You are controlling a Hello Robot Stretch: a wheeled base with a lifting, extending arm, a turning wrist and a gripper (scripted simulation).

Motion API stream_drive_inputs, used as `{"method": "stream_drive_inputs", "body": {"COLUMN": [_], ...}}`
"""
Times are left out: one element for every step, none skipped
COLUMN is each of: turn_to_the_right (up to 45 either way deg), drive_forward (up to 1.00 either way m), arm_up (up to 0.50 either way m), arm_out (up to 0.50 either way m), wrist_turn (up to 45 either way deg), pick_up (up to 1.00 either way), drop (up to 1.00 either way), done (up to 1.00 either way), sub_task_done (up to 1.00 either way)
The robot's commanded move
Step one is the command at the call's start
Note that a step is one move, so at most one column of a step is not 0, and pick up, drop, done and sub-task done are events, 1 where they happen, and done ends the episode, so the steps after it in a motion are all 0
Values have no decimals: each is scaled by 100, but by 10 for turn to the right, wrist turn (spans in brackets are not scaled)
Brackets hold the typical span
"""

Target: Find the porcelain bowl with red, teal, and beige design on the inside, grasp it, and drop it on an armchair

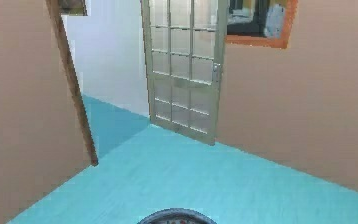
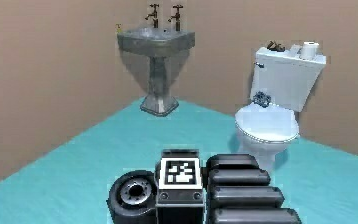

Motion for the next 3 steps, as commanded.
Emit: {"method": "stream_drive_inputs", "body": {"turn_to_the_right": [0,0,-300], "drive_forward": [100,45,0], "arm_up": [0,0,0], "arm_out": [0,0,0], "wrist_turn": [0,0,0], "pick_up": [0,0,0], "drop": [0,0,0], "done": [0,0,0], "sub_task_done": [0,0,0]}}
